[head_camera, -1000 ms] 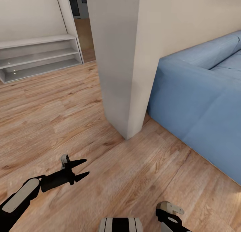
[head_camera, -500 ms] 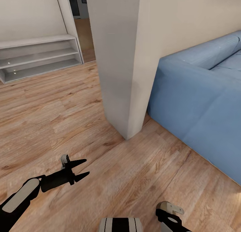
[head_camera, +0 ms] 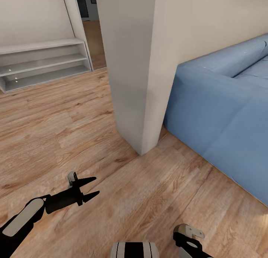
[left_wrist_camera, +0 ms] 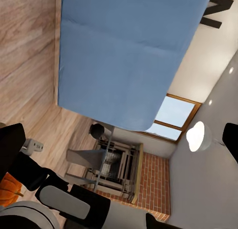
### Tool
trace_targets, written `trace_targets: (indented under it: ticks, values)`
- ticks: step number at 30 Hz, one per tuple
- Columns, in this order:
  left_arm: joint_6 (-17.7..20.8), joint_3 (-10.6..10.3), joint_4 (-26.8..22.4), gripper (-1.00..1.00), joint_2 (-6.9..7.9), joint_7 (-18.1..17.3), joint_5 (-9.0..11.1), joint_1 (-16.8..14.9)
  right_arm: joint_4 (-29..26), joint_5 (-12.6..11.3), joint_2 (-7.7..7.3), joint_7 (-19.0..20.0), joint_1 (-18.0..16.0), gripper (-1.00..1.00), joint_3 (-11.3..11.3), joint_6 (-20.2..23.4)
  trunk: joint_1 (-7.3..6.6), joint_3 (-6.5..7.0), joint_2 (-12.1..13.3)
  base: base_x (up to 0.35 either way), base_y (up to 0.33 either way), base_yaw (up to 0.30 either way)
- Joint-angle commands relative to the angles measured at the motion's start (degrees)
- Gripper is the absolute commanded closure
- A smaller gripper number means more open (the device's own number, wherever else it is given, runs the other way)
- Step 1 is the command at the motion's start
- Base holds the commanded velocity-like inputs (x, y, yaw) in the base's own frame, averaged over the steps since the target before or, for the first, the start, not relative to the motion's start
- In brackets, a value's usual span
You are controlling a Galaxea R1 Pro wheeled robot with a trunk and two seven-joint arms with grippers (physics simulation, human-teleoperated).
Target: Place each of the two pumpkins and all three candles from the living room inside a cabinet in the living room (use any cabinet), then make sure every cabinet is closed, and position the cauldron so it is next to a table in the living room.
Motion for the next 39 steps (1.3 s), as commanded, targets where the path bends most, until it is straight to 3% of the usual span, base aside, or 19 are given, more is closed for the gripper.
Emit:
trace_targets:
  ticks: [1,16,20,27,39]
  values:
    - [0.06,-0.14,0.04,-1.00,0.05,-0.37,-0.08,-0.05,0.02,-0.67,0.02,-0.10,-0.02,1.00,0.67,-0.19,-0.01,-0.04,-0.01,0.000,0.000,0.000]
    - [0.03,-0.14,0.06,-1.00,0.05,-0.37,-0.08,-0.05,0.02,-0.67,0.02,-0.10,-0.02,1.00,0.67,-0.17,-0.01,-0.04,-0.01,0.000,0.000,0.000]
    - [0.04,-0.10,0.06,-1.00,0.05,-0.37,-0.08,-0.05,0.02,-0.67,0.02,-0.10,-0.02,1.00,0.67,-0.18,-0.11,0.85,0.04,0.000,0.000,0.000]
    - [0.04,-0.13,0.06,-1.00,0.05,-0.37,-0.08,-0.05,0.02,-0.67,0.02,-0.10,-0.02,1.00,0.67,-0.16,-0.11,0.85,0.04,0.000,0.000,0.000]
    - [-0.04,-0.11,0.65,-1.00,0.05,-0.28,-0.23,-0.05,-0.42,-0.59,-0.07,0.28,-0.02,1.00,0.74,-0.16,-0.42,3.51,0.20,0.000,0.000,0.000]
